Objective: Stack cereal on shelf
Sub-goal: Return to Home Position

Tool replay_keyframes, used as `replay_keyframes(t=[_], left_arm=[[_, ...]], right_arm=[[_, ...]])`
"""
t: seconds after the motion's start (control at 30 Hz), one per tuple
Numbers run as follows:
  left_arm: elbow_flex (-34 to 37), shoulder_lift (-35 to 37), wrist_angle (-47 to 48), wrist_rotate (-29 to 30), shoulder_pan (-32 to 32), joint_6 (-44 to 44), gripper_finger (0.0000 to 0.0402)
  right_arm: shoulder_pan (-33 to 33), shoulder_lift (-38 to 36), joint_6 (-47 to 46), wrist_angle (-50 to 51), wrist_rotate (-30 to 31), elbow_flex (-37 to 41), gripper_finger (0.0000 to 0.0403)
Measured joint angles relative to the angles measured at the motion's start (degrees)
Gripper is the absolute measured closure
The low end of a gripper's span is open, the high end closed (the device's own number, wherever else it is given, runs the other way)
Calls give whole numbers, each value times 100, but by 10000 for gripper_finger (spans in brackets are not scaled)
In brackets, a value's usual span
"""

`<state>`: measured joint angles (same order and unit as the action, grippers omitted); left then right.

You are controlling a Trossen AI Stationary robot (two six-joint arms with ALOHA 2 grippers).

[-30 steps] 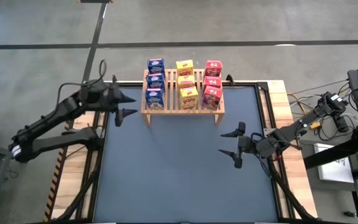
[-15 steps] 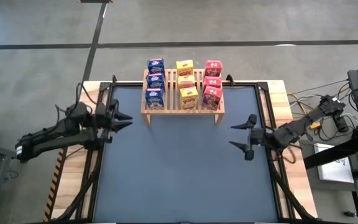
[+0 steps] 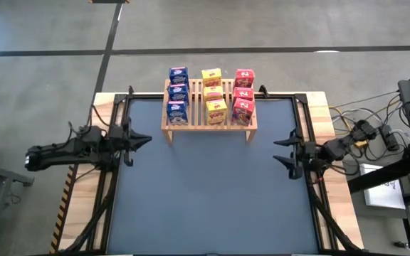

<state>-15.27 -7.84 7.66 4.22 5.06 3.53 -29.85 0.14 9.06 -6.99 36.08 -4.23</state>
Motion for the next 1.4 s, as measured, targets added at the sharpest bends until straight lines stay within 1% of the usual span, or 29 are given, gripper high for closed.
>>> replay_keyframes(t=[0.17, 0.27, 0.33, 0.43, 0.6, 0.73, 0.9, 1.07, 1.17, 1.27, 1.4], left_arm=[[71, 365, 142, 72, 2, -66, 400], [317, 614, 107, 251, 2, -44, 400], [551, 756, -151, 270, 1, 3, 400], [914, 771, -540, 234, 0, 15, 400], [1429, 775, -1215, 231, 0, 17, 400], [1473, 753, -1175, 191, 0, 44, 400], [1473, 756, -1129, 106, 0, 47, 400], [1475, 733, -1057, 108, 0, 42, 400], [1475, 727, -951, 99, 0, -155, 400], [1475, 700, -958, 183, 2, -248, 400], [1475, 706, -966, 257, 2, -250, 400]], right_arm=[[28, -7, 81, 31, -11, 89, 202], [28, -11, 85, -30, -35, 171, 233], [28, -2, 13, -121, -96, 196, 256], [26, -13, -94, -97, -208, 242, 290], [28, 0, -195, -59, -197, 309, 342], [28, 0, -298, -1, -156, 352, 370], [53, 5, -461, 244, -129, 354, 385], [81, 162, -490, 320, 376, 354, 386], [81, 321, -474, 336, 565, 354, 385], [81, 467, -535, 340, 615, 354, 385], [81, 614, -961, 344, 616, 356, 385]])
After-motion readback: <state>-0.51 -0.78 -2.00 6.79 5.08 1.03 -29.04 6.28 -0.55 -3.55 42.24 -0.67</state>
